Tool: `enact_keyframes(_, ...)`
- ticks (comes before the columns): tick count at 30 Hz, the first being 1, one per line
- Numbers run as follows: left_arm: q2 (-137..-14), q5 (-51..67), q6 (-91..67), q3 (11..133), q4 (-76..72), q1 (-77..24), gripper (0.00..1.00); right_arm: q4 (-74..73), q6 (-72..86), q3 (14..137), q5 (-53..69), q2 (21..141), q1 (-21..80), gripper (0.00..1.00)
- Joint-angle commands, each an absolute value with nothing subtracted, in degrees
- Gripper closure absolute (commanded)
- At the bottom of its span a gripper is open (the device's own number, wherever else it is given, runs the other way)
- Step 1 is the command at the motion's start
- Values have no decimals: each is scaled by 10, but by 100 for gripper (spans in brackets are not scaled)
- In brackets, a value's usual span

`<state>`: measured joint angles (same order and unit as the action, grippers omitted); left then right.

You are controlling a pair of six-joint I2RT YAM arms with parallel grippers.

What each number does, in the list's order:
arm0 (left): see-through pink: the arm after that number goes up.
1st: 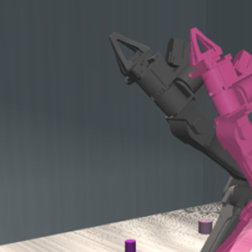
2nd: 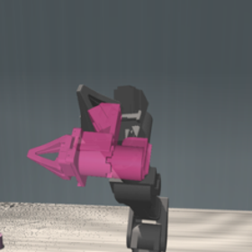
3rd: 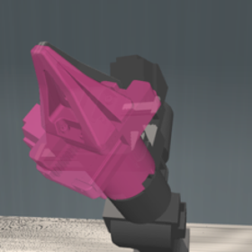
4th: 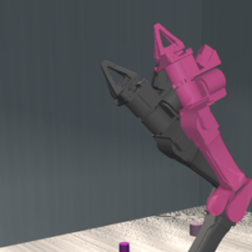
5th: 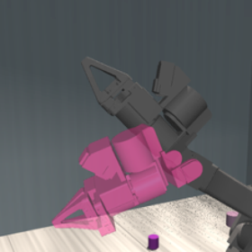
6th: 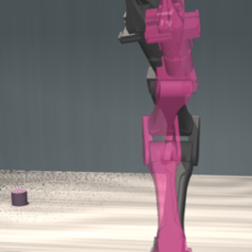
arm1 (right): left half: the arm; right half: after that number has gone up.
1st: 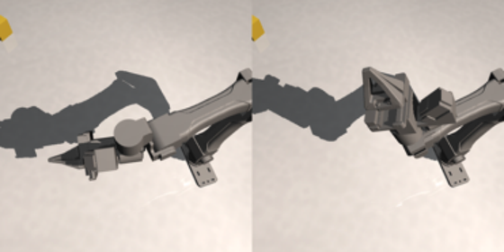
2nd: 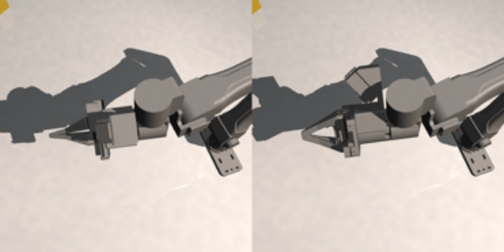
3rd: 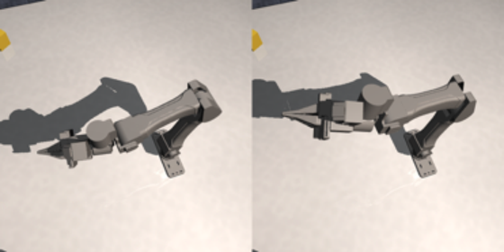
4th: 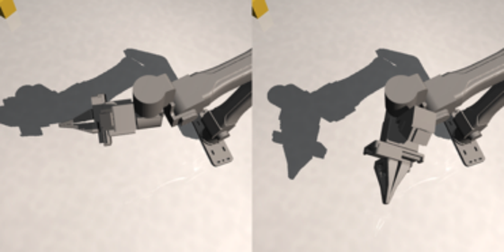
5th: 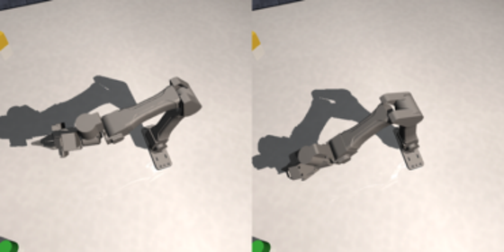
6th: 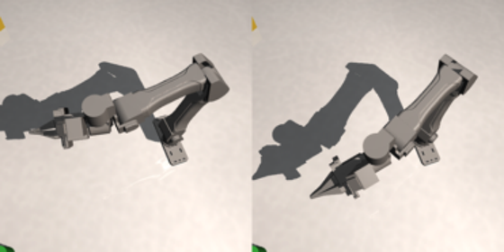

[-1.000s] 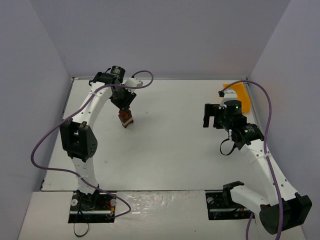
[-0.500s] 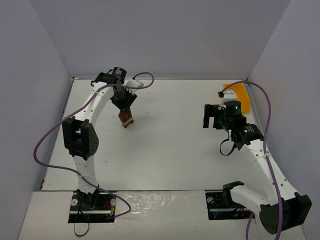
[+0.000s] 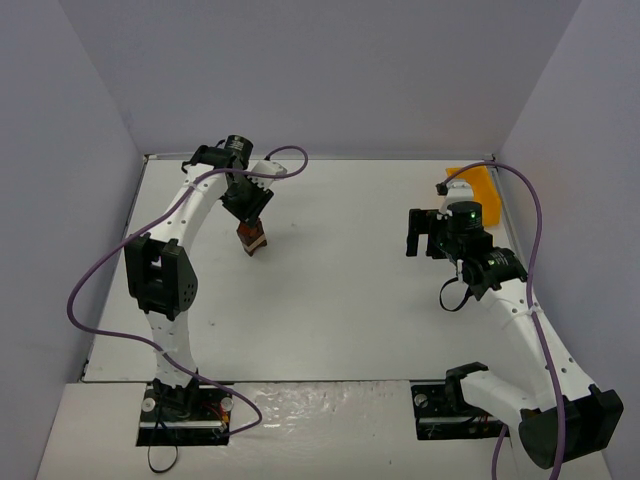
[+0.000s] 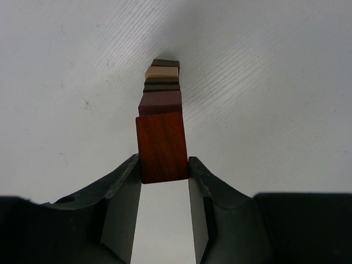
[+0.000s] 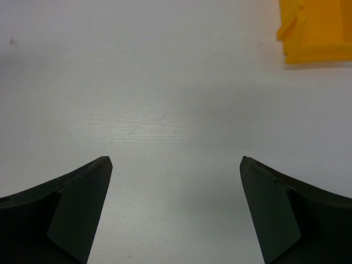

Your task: Build the wood block tower

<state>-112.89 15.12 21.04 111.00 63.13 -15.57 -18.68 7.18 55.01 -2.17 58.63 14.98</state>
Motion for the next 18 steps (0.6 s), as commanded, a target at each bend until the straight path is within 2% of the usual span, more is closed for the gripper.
enact_keyframes(1, -1085, 147, 219, 1140, 645, -153, 100, -159, 66, 551, -26, 575, 148, 0)
enact_keyframes(18, -1099, 141, 213, 1145, 644, -153, 99, -156, 64, 547, -24, 569, 149, 0)
